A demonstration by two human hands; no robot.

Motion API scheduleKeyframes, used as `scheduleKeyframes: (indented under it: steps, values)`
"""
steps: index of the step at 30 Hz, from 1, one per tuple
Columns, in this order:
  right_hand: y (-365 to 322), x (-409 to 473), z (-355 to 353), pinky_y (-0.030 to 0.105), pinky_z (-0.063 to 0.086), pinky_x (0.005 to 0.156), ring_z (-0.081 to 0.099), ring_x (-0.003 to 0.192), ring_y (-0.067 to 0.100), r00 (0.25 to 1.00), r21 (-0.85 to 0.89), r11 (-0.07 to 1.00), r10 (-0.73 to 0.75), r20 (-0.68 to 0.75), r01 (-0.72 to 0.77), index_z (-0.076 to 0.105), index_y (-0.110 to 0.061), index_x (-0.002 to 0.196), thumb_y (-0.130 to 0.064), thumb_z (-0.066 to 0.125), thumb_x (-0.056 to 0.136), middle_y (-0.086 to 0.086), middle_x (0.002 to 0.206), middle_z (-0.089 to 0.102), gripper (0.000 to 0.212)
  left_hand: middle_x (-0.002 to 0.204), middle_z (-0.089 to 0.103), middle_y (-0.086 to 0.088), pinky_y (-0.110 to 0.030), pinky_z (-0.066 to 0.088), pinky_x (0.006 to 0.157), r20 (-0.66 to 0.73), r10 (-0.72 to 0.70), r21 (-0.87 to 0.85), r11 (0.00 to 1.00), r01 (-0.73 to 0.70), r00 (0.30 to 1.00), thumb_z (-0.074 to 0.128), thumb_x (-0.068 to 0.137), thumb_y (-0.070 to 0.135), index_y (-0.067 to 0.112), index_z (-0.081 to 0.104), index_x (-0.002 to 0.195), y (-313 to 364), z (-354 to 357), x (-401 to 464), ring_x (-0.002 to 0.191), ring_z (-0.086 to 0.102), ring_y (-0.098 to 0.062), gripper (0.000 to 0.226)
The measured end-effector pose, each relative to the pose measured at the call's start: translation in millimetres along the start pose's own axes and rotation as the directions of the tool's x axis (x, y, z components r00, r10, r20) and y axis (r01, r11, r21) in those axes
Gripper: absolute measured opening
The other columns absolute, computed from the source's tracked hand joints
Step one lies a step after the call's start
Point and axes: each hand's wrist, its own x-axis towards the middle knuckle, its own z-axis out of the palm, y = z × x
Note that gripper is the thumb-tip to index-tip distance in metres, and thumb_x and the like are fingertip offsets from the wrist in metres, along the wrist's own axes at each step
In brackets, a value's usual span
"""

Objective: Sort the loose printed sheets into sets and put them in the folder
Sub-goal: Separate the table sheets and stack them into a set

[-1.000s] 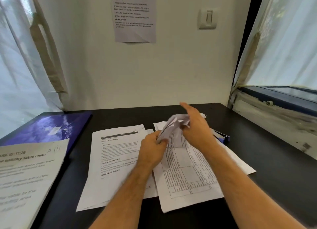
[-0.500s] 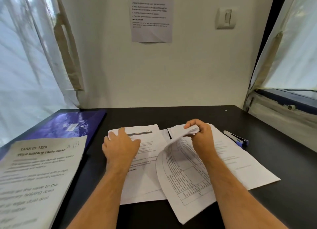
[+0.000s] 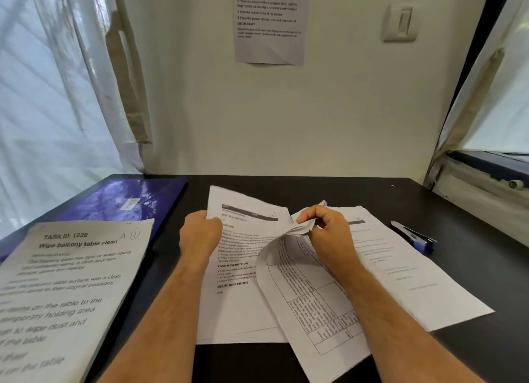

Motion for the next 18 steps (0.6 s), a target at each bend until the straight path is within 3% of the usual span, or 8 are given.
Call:
scheduleKeyframes:
  steps: [4,7,10,15,18]
  values:
    - [-2.7,0.3,2.2,0.037,0.061,0.079,0.068,0.089,0.02,1.0,0.017,1.0,-0.002,0.024,0.002,0.073,-0.014,0.088,0.005,0.058,0.091,0.0,0.093,0.072,0.024,0.083,0.074,0.001,-0.037,0.059,0.072,0.002,0.081,-0.116,0.99,-0.08,0.997,0.073,0.089,0.026,0.019,0.067,0.083,1.1,-3.1,-3.2,0.073,0.072,-0.016,0.011]
    - [-3.0,-0.7,3.8,0.039,0.06,0.085,0.067,0.092,0.019,0.999,-0.003,1.0,-0.007,0.04,0.007,0.071,-0.02,0.089,0.004,0.06,0.091,-0.003,0.095,0.071,0.027,0.074,0.071,0.003,-0.032,0.055,0.06,-0.089,0.149,-0.096,0.983,-0.157,0.985,0.079,0.083,0.037,0.015,0.06,0.079,5.1,-5.6,-5.8,0.064,0.07,-0.014,0.03]
    - [-5.3,-2.5,3.9,0.037,0.06,0.086,0.067,0.093,0.017,0.999,-0.004,1.0,-0.011,0.045,0.011,0.069,-0.027,0.088,0.0,0.062,0.092,-0.006,0.096,0.07,0.027,0.068,0.064,0.004,-0.022,0.04,0.052,-0.13,0.2,-0.078,0.974,-0.211,0.971,0.064,0.092,0.049,0.016,0.056,0.073,10.3,-6.7,-8.9,0.057,0.06,-0.009,0.039]
    - [-8.0,-4.0,4.8,0.028,0.057,0.088,0.066,0.093,0.015,0.997,-0.046,0.997,-0.061,0.036,0.063,0.068,-0.025,0.1,-0.022,0.062,0.096,-0.004,0.102,0.069,0.008,0.089,0.07,0.008,-0.018,0.045,0.057,-0.152,0.292,-0.053,0.952,-0.303,0.944,0.065,0.095,0.033,0.025,0.067,0.101,7.1,-4.1,-5.3,0.071,0.066,-0.005,0.01]
    - [-10.1,-5.7,5.3,0.017,0.051,0.083,0.065,0.095,0.011,0.995,-0.057,0.994,-0.089,0.052,0.091,0.064,-0.033,0.104,-0.031,0.059,0.096,-0.008,0.104,0.067,0.009,0.079,0.067,0.01,-0.018,0.048,0.056,-0.195,0.317,0.005,0.947,-0.323,0.928,0.07,0.092,0.03,0.021,0.067,0.088,7.6,-3.4,-11.1,0.064,0.064,-0.005,0.01]
